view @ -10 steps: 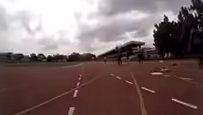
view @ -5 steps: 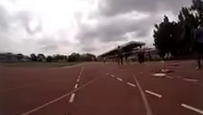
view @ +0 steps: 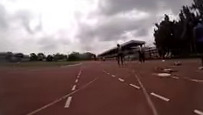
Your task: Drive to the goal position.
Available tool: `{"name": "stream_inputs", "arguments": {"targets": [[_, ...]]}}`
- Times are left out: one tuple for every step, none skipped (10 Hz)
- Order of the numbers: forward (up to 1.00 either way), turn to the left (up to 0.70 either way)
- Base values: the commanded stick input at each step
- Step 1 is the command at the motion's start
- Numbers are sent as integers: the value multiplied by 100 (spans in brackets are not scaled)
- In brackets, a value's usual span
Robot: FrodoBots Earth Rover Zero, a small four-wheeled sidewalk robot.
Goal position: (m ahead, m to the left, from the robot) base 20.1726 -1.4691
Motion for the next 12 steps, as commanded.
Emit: {"name": "stream_inputs", "arguments": {"targets": [[45, 27], [45, 27], [45, 27], [45, 27], [45, 27], [45, 27], [45, 27], [45, 27], [45, 27], [45, 27], [45, 27], [45, 27]]}}
